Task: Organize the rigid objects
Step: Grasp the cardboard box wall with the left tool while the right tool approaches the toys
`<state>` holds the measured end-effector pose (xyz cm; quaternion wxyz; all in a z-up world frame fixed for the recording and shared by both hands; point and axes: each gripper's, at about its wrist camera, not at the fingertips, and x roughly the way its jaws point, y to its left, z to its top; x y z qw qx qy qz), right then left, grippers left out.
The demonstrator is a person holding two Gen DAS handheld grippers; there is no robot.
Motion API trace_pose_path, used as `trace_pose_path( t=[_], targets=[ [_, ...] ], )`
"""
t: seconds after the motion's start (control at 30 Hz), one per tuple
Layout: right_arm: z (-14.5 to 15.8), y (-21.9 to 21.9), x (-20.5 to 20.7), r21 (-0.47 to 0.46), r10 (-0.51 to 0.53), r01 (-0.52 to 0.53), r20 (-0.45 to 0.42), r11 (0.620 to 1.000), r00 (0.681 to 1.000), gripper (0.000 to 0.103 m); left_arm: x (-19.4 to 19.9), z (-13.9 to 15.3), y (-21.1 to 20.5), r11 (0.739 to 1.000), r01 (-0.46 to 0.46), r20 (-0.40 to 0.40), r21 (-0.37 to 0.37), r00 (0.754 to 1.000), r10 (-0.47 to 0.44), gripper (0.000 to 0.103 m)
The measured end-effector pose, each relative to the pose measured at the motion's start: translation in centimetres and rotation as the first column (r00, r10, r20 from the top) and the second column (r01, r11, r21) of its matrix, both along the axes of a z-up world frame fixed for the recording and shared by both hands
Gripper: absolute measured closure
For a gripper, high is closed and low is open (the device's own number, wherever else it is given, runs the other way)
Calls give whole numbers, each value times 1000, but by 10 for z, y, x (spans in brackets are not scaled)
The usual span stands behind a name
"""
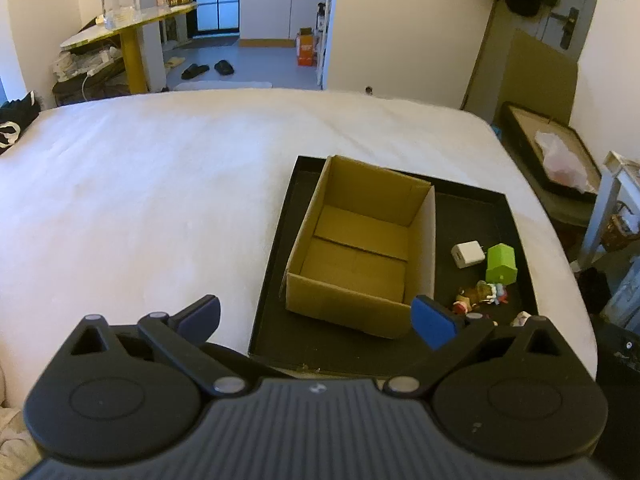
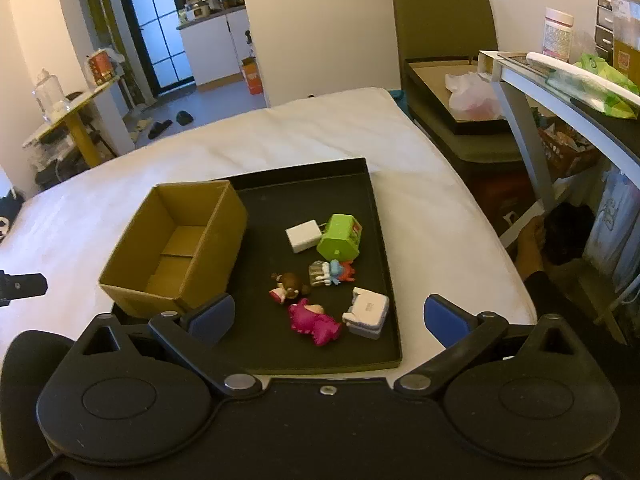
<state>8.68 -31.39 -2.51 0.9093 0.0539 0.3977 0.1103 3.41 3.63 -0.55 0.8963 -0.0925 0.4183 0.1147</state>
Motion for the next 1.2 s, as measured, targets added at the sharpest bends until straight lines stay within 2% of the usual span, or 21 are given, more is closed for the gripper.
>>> trace_pose_path(
  t=[0.33, 0.73, 0.87, 1.07, 1.2],
  targets=[
    [-14, -10, 21, 30, -7, 8, -33, 1000, 999, 8, 26, -13, 9, 999, -36, -14, 7, 999, 36, 3],
    [-44, -27, 44, 76, -42, 50, -94, 996, 995, 27, 50, -36, 33, 997, -79, -52, 6, 995, 79, 4],
    [-52, -28, 50, 65, -59, 67, -116, 996, 992, 28, 58, -46, 41, 997, -83, -81, -8, 993, 82, 7],
    [-65, -29, 57, 86, -66, 79, -153, 993, 986, 36, 71, -54, 47, 997, -79, -101, -3, 992, 79, 14],
    [-75, -31, 58, 111, -70, 90, -173, 990, 982, 44, 79, -64, 51, 997, -72, -131, -15, 989, 69, 27]
  ],
)
